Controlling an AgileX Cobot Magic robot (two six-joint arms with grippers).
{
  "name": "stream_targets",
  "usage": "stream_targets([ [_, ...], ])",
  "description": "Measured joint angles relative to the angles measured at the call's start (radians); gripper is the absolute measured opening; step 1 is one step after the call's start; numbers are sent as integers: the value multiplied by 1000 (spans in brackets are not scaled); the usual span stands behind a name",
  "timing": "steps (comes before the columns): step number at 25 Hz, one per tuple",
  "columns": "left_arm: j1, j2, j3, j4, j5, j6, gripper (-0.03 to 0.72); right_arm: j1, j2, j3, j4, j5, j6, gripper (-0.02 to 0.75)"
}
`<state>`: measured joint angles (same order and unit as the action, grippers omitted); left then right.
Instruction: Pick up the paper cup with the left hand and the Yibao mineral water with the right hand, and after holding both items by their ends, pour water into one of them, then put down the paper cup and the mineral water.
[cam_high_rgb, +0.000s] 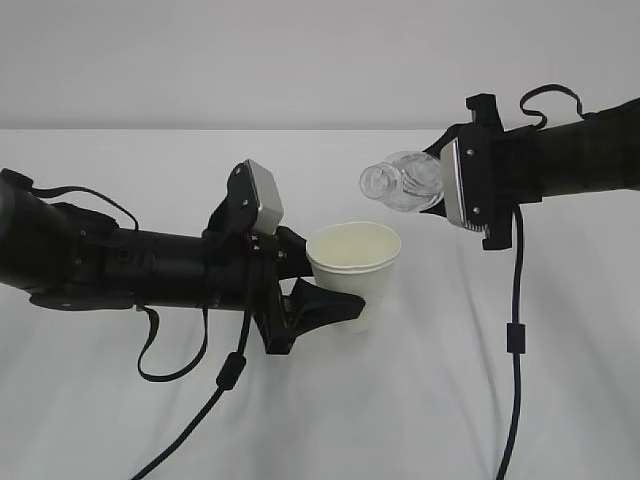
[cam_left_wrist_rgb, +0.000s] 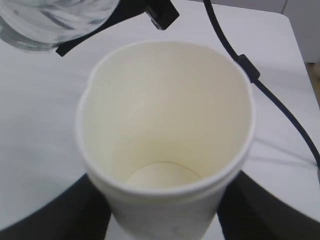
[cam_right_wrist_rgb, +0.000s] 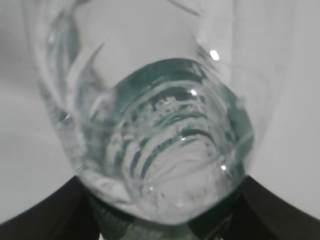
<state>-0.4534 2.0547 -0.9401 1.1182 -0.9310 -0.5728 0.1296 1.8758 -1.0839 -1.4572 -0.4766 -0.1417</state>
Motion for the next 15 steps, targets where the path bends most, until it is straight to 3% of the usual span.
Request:
stream_targets([
  [15,-18,0,0,-2,0,0,435,0,0,0,0,0,-60,461],
])
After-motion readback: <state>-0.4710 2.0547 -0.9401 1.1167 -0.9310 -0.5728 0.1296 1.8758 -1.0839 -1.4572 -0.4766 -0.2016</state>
